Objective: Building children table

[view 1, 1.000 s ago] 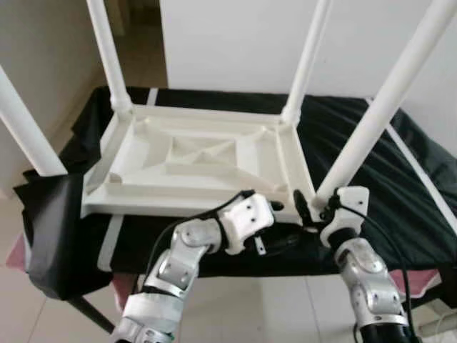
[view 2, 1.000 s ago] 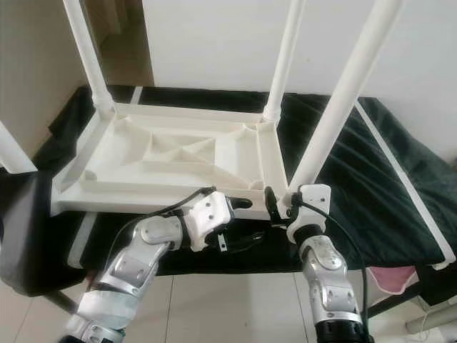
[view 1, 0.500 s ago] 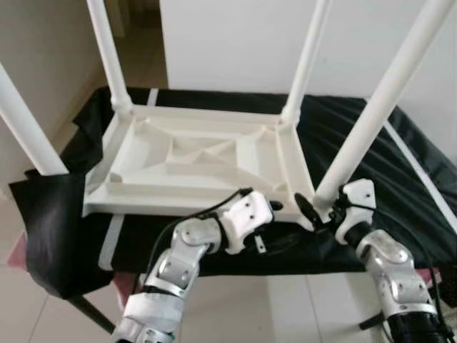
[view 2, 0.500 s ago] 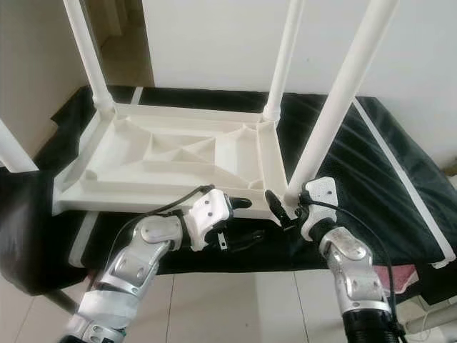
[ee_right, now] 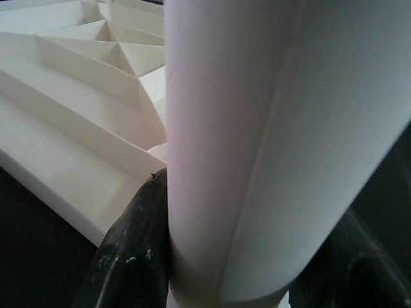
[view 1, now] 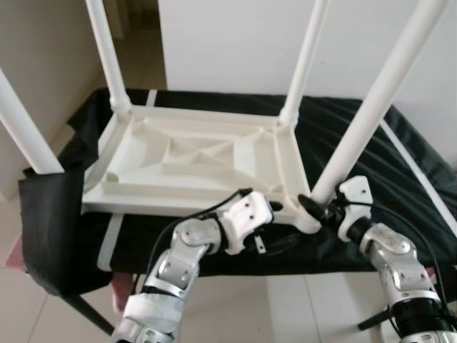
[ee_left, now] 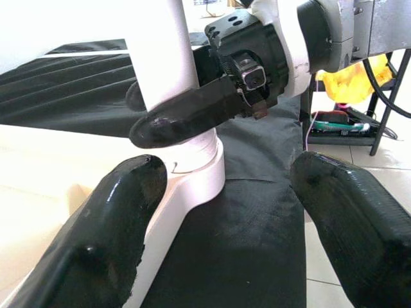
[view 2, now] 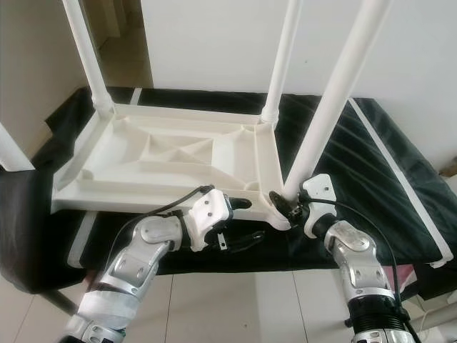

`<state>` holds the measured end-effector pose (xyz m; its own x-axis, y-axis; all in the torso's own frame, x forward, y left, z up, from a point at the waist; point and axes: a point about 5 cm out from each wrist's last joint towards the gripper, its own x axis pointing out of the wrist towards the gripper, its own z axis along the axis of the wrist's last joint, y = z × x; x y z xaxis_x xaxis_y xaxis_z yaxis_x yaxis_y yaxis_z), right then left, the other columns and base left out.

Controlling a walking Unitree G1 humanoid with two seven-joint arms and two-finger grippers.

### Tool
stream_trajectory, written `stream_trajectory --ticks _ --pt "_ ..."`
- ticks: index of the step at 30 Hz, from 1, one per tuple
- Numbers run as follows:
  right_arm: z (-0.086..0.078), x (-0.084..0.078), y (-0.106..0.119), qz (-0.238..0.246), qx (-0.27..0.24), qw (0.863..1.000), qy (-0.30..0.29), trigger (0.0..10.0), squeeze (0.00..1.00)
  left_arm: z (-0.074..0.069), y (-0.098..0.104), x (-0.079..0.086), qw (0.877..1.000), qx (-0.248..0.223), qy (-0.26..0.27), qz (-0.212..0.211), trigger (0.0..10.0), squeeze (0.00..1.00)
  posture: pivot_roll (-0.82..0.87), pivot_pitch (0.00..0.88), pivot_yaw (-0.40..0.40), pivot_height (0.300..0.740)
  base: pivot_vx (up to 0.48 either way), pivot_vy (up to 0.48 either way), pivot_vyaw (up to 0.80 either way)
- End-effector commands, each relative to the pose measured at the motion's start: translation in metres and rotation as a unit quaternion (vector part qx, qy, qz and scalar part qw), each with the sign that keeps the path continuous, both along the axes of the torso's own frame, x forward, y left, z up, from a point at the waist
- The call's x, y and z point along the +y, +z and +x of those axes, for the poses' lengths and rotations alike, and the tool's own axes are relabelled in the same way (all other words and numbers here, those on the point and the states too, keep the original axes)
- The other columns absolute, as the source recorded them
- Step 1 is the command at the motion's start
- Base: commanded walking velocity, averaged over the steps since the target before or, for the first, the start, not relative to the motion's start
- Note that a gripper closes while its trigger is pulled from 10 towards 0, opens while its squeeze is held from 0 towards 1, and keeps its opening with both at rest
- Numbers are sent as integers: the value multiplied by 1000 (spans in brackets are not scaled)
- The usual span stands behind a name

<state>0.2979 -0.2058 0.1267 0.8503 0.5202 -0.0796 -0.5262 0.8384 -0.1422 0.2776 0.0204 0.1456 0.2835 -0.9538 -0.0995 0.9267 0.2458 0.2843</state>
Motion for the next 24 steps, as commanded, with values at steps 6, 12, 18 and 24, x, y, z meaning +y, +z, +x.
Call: stream_trajectory --ticks 6,12,18,24 --pt "-8 3 -16 -17 36 999 30 0 0 5 2 0 998 -6 53 -13 10000 0 -26 0 -45 740 0 0 0" --pt "-10 0 -16 -8 34 999 11 10000 0 4 2 -1 999 -6 48 -12 10000 0 -32 0 -40 740 0 0 0" --pt "-10 -2 -17 -4 31 999 -30 10000 0 3 2 -3 999 -5 43 -11 10000 0 -36 0 -36 740 0 0 0" --pt "-12 3 -19 11 21 996 -82 10000 0 2 1 -4 999 -5 39 -11 10000 0 -40 0 -34 740 0 0 0"
